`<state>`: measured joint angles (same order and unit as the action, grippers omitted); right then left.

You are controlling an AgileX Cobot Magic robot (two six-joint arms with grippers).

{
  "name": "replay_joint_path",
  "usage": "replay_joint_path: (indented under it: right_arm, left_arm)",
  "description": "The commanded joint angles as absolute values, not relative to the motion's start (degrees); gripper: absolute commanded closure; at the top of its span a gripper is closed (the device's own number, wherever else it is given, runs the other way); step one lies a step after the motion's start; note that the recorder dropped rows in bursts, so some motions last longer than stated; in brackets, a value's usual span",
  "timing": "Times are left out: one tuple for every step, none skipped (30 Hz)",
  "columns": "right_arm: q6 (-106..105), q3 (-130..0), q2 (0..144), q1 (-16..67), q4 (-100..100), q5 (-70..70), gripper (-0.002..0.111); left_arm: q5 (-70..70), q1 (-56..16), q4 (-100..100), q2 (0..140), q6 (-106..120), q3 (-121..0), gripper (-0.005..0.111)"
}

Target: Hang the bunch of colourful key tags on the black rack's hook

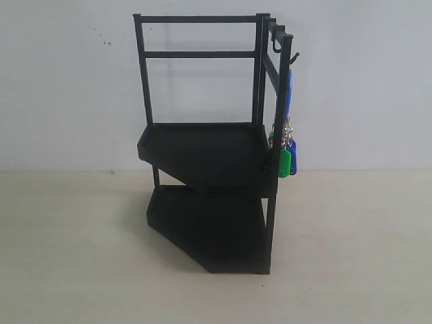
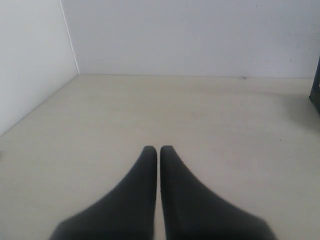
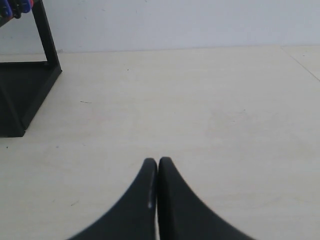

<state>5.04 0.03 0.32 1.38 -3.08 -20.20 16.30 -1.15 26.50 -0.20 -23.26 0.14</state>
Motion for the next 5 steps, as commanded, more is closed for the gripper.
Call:
replay_joint_path:
  right_arm:
    - [5.05, 0.0, 0.0, 1.16, -3.54, -20.04, 0.108]
    - [5.05, 0.0, 0.0, 1.16, -3.54, -20.04, 0.108]
    - [5.05, 0.0, 0.0, 1.16, -3.54, -20.04, 0.108]
    - [5.05, 0.0, 0.0, 1.16, -3.54, -20.04, 0.108]
    - [5.05, 0.0, 0.0, 1.16, -3.54, -20.04, 0.108]
  left_arm:
    - [16.29, -1.22, 26.51, 0.0, -23.57, 0.0, 0.102]
    - [16.29, -1.22, 26.51, 0.0, -23.57, 0.0, 0.102]
    - [16.29, -1.22, 26.51, 0.0, -23.57, 0.0, 0.102]
    - [16.29, -1.22, 26.51, 0.0, -23.57, 0.0, 0.102]
    - [16.29, -1.22, 26.51, 0.0, -23.57, 0.0, 0.102]
